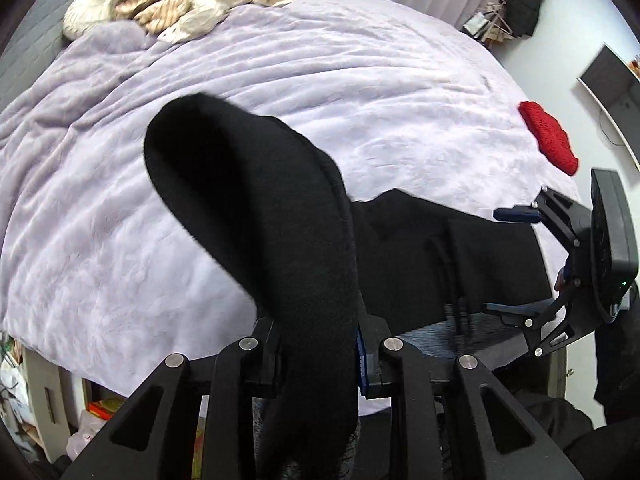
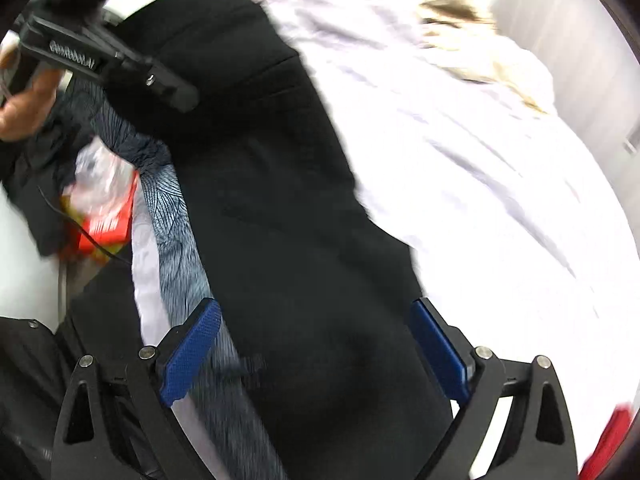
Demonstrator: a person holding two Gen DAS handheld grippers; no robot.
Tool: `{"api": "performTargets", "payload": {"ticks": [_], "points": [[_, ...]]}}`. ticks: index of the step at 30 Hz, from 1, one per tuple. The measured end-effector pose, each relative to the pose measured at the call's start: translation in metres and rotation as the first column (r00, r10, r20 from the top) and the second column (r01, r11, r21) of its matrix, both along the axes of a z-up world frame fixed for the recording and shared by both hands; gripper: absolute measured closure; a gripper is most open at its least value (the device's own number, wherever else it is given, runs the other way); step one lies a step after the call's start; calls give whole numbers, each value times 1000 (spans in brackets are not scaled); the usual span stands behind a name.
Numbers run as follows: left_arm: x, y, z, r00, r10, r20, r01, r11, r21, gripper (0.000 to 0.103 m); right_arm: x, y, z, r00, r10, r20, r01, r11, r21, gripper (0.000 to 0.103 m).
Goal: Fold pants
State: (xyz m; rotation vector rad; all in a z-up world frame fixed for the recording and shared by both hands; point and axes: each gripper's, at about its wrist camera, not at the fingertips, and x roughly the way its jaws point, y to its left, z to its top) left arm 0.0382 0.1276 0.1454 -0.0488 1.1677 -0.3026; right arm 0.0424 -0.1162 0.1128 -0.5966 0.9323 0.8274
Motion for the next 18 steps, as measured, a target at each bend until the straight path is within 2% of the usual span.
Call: {"api": "performTargets", "payload": {"ticks": [5,8,11,14,15,16,17,18], "points": [[-6,-72,27,994,-110,26,110,994,16,78,-33,-79,0,984,-173,52,173,985,0,6],[-6,-123,31,983,-180,21,179,983,49,78,-44,-124,-5,958,-286,11,285,957,44,6],[2,-168,27,973,-229,-18,230,971,61,78,-64,-165,-14,938,-345,-13,345,935,83,6],[2,-211,31,958,-285,-28,286,957,55,84,-81,-158,-18,922,-388,-20,388,915,113,6],[0,-226,34,952,-305,-26,306,951,54,85,-85,-176,-22,917,-398,-24,397,909,126,6],[-2,-240,34,948,-316,-25,317,946,70,85,-90,-178,-27,914,-406,-23,405,904,139,6],[-3,-252,31,945,-327,-19,328,941,86,85,-106,-166,-20,907,-420,-21,418,895,153,6],[-2,-266,25,942,-334,-24,335,937,98,85,-113,-174,-17,901,-433,-26,430,887,170,6]]}}
